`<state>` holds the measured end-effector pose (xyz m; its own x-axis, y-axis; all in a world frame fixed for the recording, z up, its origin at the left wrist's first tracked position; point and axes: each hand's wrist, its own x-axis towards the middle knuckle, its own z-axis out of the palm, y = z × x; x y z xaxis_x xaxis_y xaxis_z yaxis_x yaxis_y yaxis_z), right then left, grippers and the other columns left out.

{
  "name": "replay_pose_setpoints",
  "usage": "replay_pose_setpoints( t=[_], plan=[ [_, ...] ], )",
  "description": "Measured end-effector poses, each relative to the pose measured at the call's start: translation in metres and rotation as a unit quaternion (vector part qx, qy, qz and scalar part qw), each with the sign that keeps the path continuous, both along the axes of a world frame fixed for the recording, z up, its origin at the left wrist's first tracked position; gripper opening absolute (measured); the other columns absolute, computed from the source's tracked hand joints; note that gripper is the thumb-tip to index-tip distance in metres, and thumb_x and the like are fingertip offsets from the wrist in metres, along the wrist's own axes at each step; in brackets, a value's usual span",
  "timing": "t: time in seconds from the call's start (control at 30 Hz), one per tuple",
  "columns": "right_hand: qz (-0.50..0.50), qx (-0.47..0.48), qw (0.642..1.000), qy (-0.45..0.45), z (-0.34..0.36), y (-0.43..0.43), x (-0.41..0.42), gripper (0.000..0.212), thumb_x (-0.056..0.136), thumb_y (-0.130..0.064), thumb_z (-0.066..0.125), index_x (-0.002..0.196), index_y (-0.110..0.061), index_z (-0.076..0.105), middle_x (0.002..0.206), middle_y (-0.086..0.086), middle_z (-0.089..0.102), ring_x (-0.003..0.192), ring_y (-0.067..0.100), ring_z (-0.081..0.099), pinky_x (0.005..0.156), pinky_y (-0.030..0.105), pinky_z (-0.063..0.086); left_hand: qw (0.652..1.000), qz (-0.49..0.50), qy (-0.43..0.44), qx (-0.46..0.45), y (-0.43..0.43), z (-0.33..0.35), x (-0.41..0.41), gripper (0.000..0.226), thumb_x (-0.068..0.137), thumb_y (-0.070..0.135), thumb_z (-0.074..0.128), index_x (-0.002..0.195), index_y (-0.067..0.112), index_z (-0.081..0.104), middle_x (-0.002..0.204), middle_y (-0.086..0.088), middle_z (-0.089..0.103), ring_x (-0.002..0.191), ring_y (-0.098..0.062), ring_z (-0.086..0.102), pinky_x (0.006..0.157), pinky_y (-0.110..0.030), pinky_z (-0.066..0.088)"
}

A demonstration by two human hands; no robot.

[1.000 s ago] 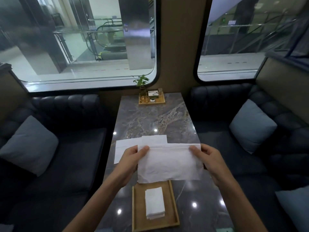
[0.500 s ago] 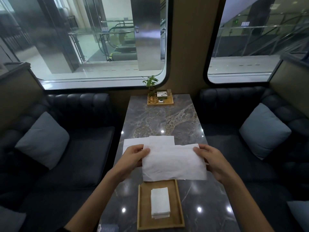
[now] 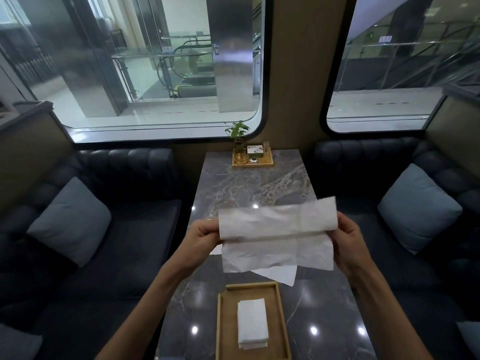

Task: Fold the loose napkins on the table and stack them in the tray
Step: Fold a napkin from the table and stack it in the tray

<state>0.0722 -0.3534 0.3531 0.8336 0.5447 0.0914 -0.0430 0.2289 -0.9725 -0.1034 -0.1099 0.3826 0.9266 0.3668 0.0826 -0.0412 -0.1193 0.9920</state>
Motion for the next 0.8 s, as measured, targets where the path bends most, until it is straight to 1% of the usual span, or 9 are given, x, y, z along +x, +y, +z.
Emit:
replay_pose_setpoints(
  t=[0.07, 0.17, 0.27, 0.4, 0.47, 0.53, 0.63, 0.73, 0.8],
  plan=[
    [0.016, 0.004, 0.999, -0.041, 0.004, -0.002, 0.004, 0.046, 0.087, 0.011, 0.051, 0.07, -0.024, 0.075, 0.077, -0.006, 0.072, 0.07, 0.01, 0.067, 0.059, 0.022, 0.053, 1.0, -0.006, -0.004, 0.011, 0.003, 0.0, 0.003, 0.05, 0.096, -0.012, 0.046, 0.088, 0.022, 0.082, 0.094, -0.001, 0.076, 0.088, -0.018, 0.071, 0.073, -0.027, 0.057],
    [0.054, 0.021, 0.996, -0.07, 0.011, -0.002, 0.011, 0.022, 0.085, -0.005, 0.05, 0.08, -0.012, 0.071, 0.088, 0.003, 0.065, 0.079, 0.015, 0.059, 0.062, 0.02, 0.048, 1.0, -0.001, 0.006, -0.023, 0.01, -0.002, 0.009, 0.039, 0.101, 0.001, 0.043, 0.094, 0.019, 0.078, 0.103, -0.002, 0.068, 0.092, -0.019, 0.066, 0.069, -0.025, 0.054],
    [0.049, 0.033, 0.996, -0.073, 0.013, 0.002, 0.019, 0.025, 0.091, -0.017, 0.052, 0.088, -0.009, 0.075, 0.096, 0.006, 0.068, 0.091, 0.017, 0.062, 0.076, 0.022, 0.051, 0.997, -0.002, 0.004, -0.073, 0.021, -0.004, 0.016, 0.03, 0.092, 0.005, 0.046, 0.1, 0.01, 0.075, 0.108, -0.008, 0.067, 0.098, -0.021, 0.066, 0.076, -0.027, 0.055],
    [-0.025, -0.075, 0.984, -0.157, 0.02, 0.018, 0.023, 0.014, 0.092, -0.017, 0.063, 0.089, -0.015, 0.077, 0.094, 0.0, 0.074, 0.091, 0.013, 0.066, 0.08, 0.024, 0.053, 0.995, -0.019, 0.011, -0.098, 0.034, -0.003, 0.028, 0.04, 0.08, 0.001, 0.04, 0.102, 0.006, 0.074, 0.106, -0.007, 0.072, 0.1, -0.021, 0.067, 0.08, -0.029, 0.056],
    [-0.034, -0.098, 0.978, -0.183, 0.023, 0.026, 0.024, 0.017, 0.088, -0.01, 0.068, 0.093, -0.024, 0.076, 0.096, -0.003, 0.074, 0.089, 0.011, 0.066, 0.079, 0.019, 0.053, 0.996, -0.001, 0.041, -0.075, 0.04, -0.007, 0.036, 0.044, 0.083, -0.01, 0.036, 0.096, 0.007, 0.075, 0.103, 0.0, 0.074, 0.105, -0.023, 0.067, 0.084, -0.03, 0.057],
    [-0.016, -0.117, 0.968, -0.22, 0.032, 0.033, 0.025, 0.028, 0.088, -0.011, 0.069, 0.107, -0.031, 0.071, 0.1, -0.005, 0.071, 0.092, 0.013, 0.066, 0.079, 0.02, 0.054, 0.993, 0.05, 0.105, 0.033, 0.049, -0.014, 0.044, 0.046, 0.083, -0.015, 0.036, 0.086, 0.008, 0.075, 0.113, -0.001, 0.073, 0.113, -0.03, 0.065, 0.087, -0.028, 0.053],
    [0.057, -0.198, 0.922, -0.329, 0.061, 0.051, 0.032, 0.046, 0.09, -0.018, 0.069, 0.129, -0.039, 0.058, 0.097, -0.009, 0.066, 0.093, 0.009, 0.065, 0.082, 0.018, 0.053, 0.965, 0.069, 0.149, 0.206, 0.053, -0.015, 0.053, 0.029, 0.089, -0.002, 0.051, 0.102, 0.017, 0.069, 0.134, 0.005, 0.057, 0.131, -0.02, 0.052, 0.089, -0.019, 0.043],
    [0.187, -0.317, 0.831, -0.418, 0.101, 0.075, 0.035, 0.057, 0.092, -0.024, 0.065, 0.139, -0.047, 0.043, 0.099, -0.014, 0.066, 0.097, 0.0, 0.063, 0.087, 0.018, 0.053, 0.969, -0.066, 0.118, 0.207, 0.039, 0.003, 0.065, 0.052, 0.091, 0.039, 0.065, 0.139, 0.04, 0.045, 0.151, 0.016, 0.038, 0.138, -0.006, 0.037, 0.109, -0.029, 0.035],
    [0.241, -0.341, 0.79, -0.45, 0.123, 0.087, 0.036, 0.056, 0.093, -0.023, 0.064, 0.141, -0.044, 0.043, 0.1, -0.014, 0.066, 0.097, -0.002, 0.062, 0.088, 0.016, 0.052, 0.968, -0.129, 0.09, 0.194, 0.027, 0.015, 0.075, 0.054, 0.09, 0.041, 0.066, 0.14, 0.037, 0.047, 0.149, 0.012, 0.046, 0.136, -0.007, 0.044, 0.11, -0.032, 0.038]
  ],
)
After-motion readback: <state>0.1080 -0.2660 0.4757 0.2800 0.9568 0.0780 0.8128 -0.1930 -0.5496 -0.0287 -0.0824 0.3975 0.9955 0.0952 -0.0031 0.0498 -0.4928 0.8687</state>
